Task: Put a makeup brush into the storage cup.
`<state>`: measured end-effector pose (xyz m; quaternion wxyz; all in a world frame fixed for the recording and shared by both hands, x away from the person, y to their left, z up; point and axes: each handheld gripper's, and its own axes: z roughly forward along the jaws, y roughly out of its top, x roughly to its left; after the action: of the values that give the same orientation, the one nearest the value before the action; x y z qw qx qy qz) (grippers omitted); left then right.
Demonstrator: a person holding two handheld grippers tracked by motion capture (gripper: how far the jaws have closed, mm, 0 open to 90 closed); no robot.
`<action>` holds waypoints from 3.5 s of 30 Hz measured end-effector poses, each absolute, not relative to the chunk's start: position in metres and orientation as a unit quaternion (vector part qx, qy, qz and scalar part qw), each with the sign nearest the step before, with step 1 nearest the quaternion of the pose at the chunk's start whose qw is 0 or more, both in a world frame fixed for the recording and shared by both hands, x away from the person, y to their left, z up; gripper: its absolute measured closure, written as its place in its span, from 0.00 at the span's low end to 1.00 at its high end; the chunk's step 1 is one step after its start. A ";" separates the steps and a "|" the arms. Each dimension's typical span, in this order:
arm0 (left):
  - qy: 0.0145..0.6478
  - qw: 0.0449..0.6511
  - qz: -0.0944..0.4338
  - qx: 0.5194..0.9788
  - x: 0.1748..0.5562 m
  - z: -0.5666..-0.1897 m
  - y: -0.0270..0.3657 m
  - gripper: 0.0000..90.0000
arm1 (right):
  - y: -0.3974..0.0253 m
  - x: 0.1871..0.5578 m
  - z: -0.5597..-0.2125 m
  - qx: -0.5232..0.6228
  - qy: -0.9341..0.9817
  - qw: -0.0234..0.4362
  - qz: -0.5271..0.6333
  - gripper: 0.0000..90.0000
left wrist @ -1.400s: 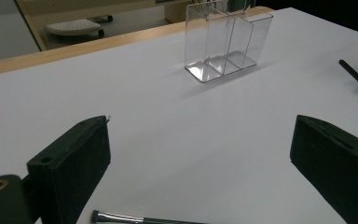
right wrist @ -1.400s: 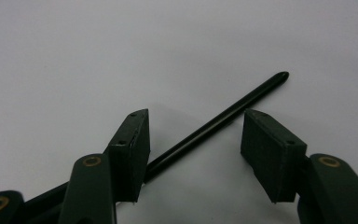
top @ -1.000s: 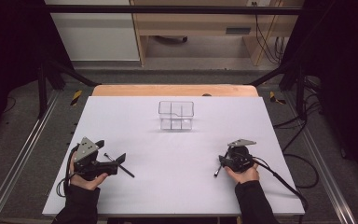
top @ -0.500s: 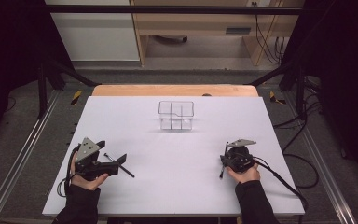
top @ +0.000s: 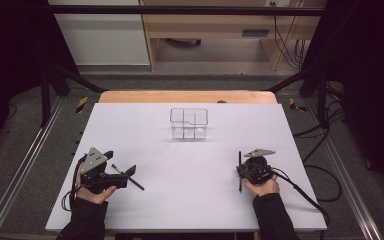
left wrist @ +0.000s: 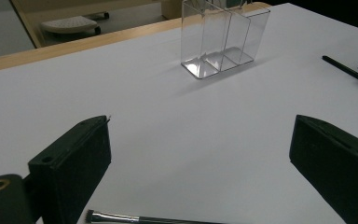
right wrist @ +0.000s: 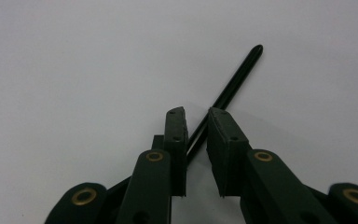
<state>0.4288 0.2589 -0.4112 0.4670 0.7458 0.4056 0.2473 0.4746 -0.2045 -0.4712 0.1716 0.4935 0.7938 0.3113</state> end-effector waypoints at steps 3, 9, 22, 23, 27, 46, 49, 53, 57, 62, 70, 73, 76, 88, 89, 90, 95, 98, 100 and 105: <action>0.405 0.466 0.247 0.747 0.429 -0.411 0.259 0.05 | -0.204 0.475 -0.471 0.490 0.795 0.171 0.315 0.87; 0.406 0.467 0.247 0.746 0.429 -0.411 0.259 0.05 | -0.203 0.476 -0.474 0.491 0.794 0.168 0.317 0.80; 0.405 0.468 0.247 0.746 0.429 -0.411 0.259 0.05 | -0.199 0.478 -0.473 0.475 0.801 0.171 0.321 0.90; 0.405 0.468 0.247 0.746 0.429 -0.411 0.259 0.05 | -0.199 0.478 -0.473 0.475 0.801 0.171 0.321 0.90; 0.404 0.467 0.246 0.747 0.429 -0.411 0.258 0.05 | -0.199 0.478 -0.473 0.462 0.808 0.169 0.324 0.91; 0.404 0.468 0.245 0.747 0.429 -0.412 0.258 0.05 | -0.197 0.476 -0.474 0.448 0.818 0.156 0.324 0.92; 0.403 0.468 0.245 0.747 0.429 -0.412 0.258 0.06 | -0.196 0.477 -0.474 0.434 0.826 0.155 0.324 0.93; 0.403 0.467 0.245 0.748 0.429 -0.412 0.257 0.06 | -0.196 0.477 -0.474 0.428 0.830 0.156 0.322 0.92; 0.403 0.466 0.243 0.749 0.430 -0.413 0.257 0.06 | -0.197 0.477 -0.471 0.433 0.828 0.159 0.319 0.80; 0.404 0.465 0.241 0.750 0.431 -0.414 0.257 0.06 | -0.201 0.478 -0.454 0.431 0.830 0.166 0.312 0.72; 0.404 0.462 0.240 0.753 0.431 -0.415 0.256 0.06 | -0.193 0.487 -0.431 0.423 0.857 0.135 0.261 0.69; 0.404 0.462 0.240 0.753 0.431 -0.415 0.256 0.06 | -0.190 0.492 -0.427 0.425 0.864 0.122 0.240 0.69; 0.403 0.462 0.239 0.753 0.431 -0.415 0.256 0.06 | -0.187 0.497 -0.426 0.428 0.870 0.105 0.221 0.70; 0.402 0.458 0.240 0.756 0.432 -0.416 0.255 0.06 | -0.175 0.507 -0.442 0.430 0.883 0.069 0.173 0.74; 0.402 0.458 0.240 0.756 0.432 -0.416 0.255 0.06 | -0.174 0.507 -0.443 0.431 0.883 0.067 0.172 0.74; 0.402 0.458 0.240 0.756 0.432 -0.416 0.255 0.05 | -0.174 0.507 -0.445 0.429 0.885 0.066 0.169 0.75; 0.402 0.458 0.239 0.756 0.432 -0.416 0.255 0.05 | -0.172 0.508 -0.448 0.427 0.888 0.064 0.158 0.79; 0.402 0.457 0.239 0.756 0.432 -0.416 0.255 0.05 | -0.172 0.508 -0.448 0.429 0.888 0.061 0.154 0.81; 0.401 0.457 0.240 0.757 0.432 -0.416 0.255 0.05 | -0.171 0.507 -0.449 0.428 0.889 0.062 0.150 0.83; 0.401 0.457 0.240 0.757 0.432 -0.416 0.254 0.06 | -0.171 0.507 -0.449 0.434 0.886 0.064 0.148 0.86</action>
<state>0.4316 0.2545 -0.4157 0.4568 0.7570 0.4008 0.2402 0.5071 -0.1706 -0.4493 0.0640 0.4340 0.8864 0.1481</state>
